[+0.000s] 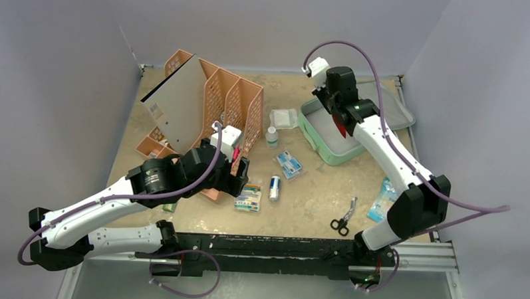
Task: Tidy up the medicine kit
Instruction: Place the medicine pouch inside the medicine box.
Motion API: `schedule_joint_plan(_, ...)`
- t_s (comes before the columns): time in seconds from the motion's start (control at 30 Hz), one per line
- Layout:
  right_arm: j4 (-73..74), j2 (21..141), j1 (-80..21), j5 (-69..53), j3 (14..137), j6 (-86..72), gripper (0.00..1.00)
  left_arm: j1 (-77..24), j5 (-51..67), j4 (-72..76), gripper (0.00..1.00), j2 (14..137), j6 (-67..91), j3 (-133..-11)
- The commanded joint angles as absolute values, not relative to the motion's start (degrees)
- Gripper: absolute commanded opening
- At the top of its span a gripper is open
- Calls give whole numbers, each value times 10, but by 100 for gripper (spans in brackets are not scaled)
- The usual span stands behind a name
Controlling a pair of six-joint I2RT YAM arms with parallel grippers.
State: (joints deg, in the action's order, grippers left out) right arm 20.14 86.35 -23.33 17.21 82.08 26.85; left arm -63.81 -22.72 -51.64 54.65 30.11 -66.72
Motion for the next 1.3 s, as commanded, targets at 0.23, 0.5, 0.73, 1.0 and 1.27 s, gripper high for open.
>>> schedule_joint_plan(0.23,306,1001,-233,413,923,137,0,-638,-245,-505,83,557,265,-687)
schedule_joint_plan(0.5,368,1117,-231,460,1010,72,0,-638,-261,-522,83,523,260,-690)
schedule_joint_plan(0.73,388,1205,-225,412,1087,12,21,-638,-267,-557,83,502,282,-714)
schedule_joint_plan(1.0,344,1226,-190,349,1099,11,40,-638,-261,-559,83,480,303,-710)
schedule_joint_plan(1.27,343,1168,-175,202,1069,46,64,-638,-258,-560,83,478,300,-706)
